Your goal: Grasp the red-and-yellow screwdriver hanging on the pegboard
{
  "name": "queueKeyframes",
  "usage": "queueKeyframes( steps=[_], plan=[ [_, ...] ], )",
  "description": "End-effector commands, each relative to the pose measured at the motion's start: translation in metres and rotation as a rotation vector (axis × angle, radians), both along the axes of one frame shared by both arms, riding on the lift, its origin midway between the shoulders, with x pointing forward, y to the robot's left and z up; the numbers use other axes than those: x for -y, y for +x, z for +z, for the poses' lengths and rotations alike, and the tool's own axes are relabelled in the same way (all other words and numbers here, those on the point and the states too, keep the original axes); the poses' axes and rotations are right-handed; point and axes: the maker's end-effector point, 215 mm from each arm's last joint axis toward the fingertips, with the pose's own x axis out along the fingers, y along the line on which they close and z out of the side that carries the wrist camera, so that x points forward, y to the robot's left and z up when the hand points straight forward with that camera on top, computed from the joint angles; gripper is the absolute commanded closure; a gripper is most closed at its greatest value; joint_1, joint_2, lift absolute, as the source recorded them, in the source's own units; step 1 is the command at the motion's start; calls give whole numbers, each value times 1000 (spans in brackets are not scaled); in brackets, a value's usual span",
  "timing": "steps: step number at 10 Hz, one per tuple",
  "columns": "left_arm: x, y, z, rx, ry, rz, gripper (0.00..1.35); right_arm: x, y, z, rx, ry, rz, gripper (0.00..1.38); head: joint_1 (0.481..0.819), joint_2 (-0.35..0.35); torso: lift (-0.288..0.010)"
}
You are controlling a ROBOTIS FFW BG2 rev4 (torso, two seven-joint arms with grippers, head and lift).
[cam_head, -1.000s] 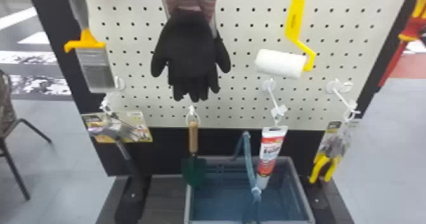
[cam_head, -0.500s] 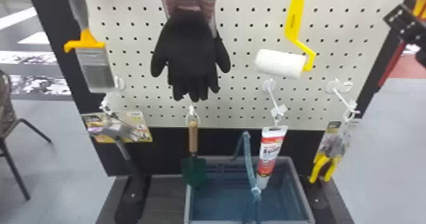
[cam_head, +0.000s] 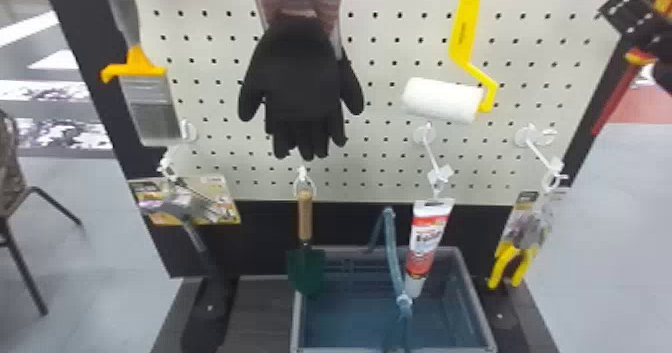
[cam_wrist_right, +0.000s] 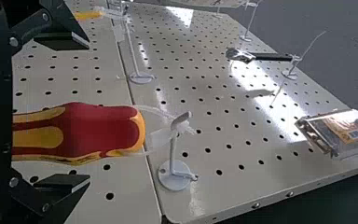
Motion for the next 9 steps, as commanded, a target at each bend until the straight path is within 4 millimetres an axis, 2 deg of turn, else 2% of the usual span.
queueKeyframes(
  steps=[1,2,3,4,5,6,9],
  plan=[
    [-1,1,1,3,1,0,383,1,1,-4,-10,-2,-5,397,549,0,-100],
    [0,1,1,2,1,-3,383,3,1,-1,-6,0,-13,659,549,0,-100],
    [-1,1,1,2,3,-2,383,6,0,0,-6,3,-21,826,549,0,-100],
    [0,1,0,1,3,-4,383,6,0,-1,-14,5,-29,1069,549,0,-100],
    [0,1,0,1,3,-4,383,9,-2,-3,-20,-10,-42,1093,549,0,-100],
    [-1,1,-1,-2,4,-5,383,11,-2,-4,-21,-29,-62,1282,549,0,-100],
    [0,0,-1,-3,4,-6,383,14,-2,-4,-22,-31,-78,1283,549,0,-100]
  ],
)
